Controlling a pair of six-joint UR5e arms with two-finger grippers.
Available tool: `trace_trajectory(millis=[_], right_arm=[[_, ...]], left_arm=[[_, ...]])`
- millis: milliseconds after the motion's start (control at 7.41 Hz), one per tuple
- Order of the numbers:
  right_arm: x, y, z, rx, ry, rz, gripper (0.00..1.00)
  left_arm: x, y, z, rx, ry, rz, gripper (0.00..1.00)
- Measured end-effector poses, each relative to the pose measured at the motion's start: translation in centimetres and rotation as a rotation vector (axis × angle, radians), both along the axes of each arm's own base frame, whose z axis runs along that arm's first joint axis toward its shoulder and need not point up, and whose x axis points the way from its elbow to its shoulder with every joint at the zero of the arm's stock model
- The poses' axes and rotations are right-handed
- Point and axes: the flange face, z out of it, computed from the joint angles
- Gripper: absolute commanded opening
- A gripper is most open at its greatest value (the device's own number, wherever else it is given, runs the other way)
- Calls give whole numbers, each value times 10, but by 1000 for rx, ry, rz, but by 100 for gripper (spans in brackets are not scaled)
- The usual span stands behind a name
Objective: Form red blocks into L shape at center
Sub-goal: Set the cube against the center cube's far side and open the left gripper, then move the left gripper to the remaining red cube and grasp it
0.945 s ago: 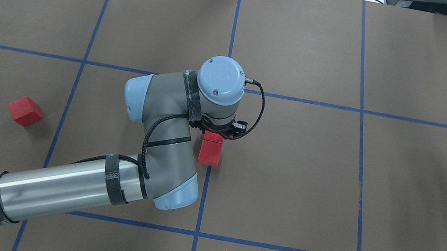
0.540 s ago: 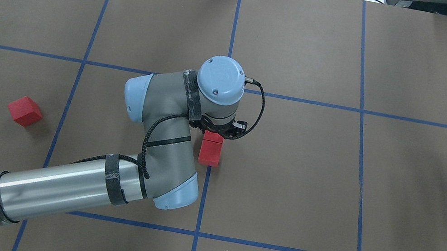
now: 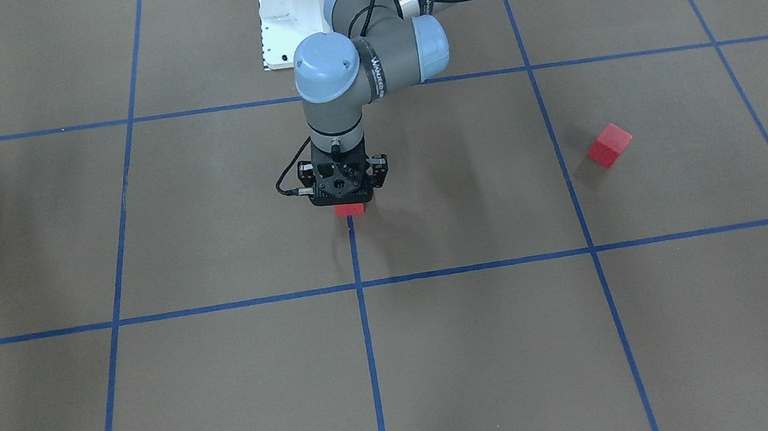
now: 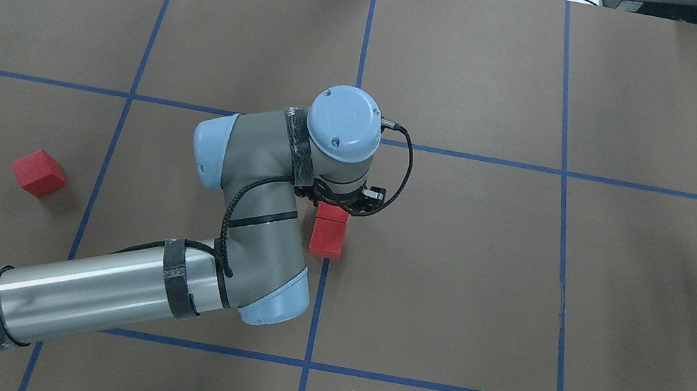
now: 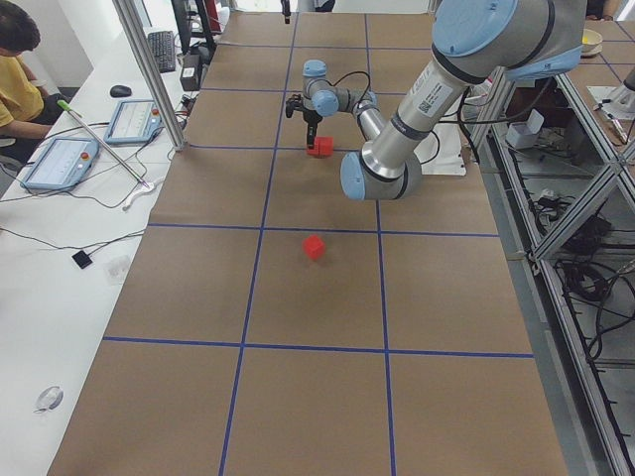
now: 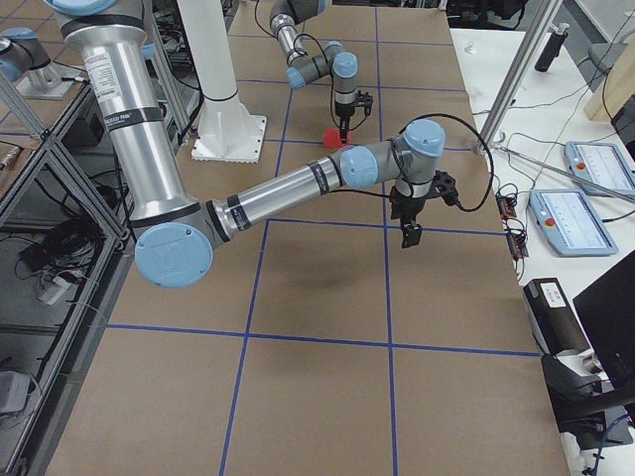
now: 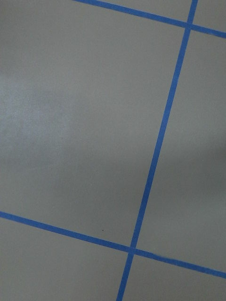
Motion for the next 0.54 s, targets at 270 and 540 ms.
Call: trace_trajectory(millis=[270,540], right_arm=[[0,0,0,0,0,0,100],[0,0,0,-1,0,0,100]], left_arm=[[-3,-1,-3,5,4,-1,99],[-19,-6,-14,38,19,13,99]])
